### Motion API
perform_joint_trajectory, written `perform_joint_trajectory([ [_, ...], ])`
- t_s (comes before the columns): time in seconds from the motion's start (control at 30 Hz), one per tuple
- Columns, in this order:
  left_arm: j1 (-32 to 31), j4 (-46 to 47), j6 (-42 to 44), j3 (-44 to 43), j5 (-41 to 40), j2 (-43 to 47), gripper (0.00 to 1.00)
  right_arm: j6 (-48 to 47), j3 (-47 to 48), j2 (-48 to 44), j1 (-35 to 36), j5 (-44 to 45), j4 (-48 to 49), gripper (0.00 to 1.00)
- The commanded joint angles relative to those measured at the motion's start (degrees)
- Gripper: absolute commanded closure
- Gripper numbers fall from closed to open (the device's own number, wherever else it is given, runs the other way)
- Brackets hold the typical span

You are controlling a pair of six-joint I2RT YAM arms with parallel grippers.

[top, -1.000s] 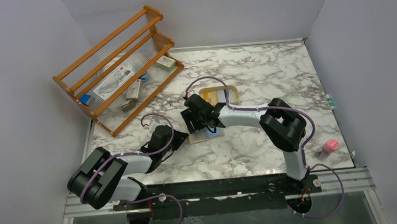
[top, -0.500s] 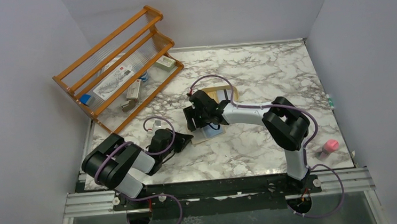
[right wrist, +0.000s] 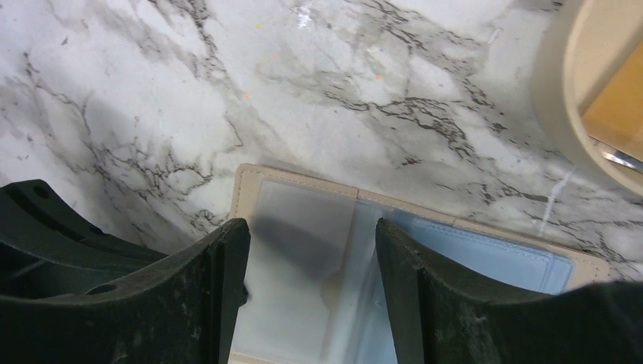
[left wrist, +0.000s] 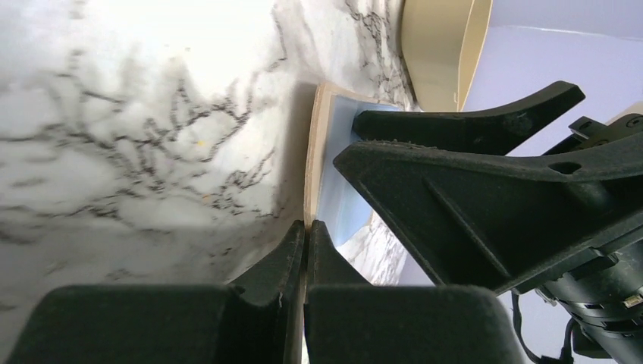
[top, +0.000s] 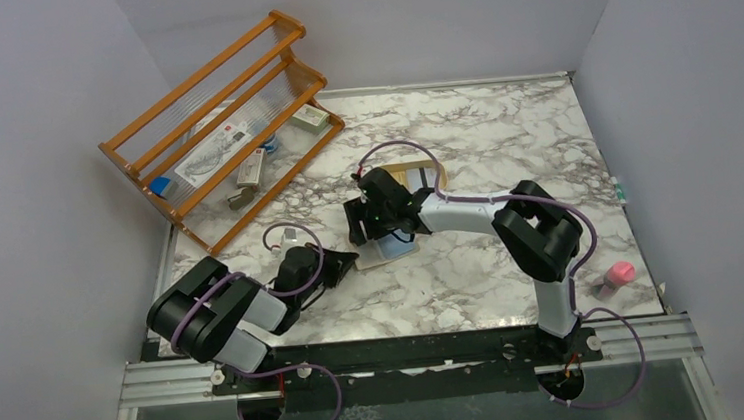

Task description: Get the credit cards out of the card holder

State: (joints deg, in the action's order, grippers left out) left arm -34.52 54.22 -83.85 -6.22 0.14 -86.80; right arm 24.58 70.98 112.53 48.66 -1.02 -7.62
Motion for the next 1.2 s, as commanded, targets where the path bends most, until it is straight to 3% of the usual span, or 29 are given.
perform_joint_trajectory([
  [0.0, 0.0, -3.1, 0.5, 3.5, -1.7, 2.1, 1.0, -0.4, -4.3, 6.7, -0.2, -0.8, -7.4, 0.32],
  [0.6, -0.1, -3.1, 3.0, 2.0, -1.5, 1.8, 1.0, -10.0, 0.3, 3.8, 1.0, 12.8, -16.3, 0.32],
  [1.17, -0.1, -3.5, 3.4, 2.7, -2.3, 3.0, 1.0, -12.7, 2.0, 2.1, 3.8, 30.9, -24.8, 0.31],
])
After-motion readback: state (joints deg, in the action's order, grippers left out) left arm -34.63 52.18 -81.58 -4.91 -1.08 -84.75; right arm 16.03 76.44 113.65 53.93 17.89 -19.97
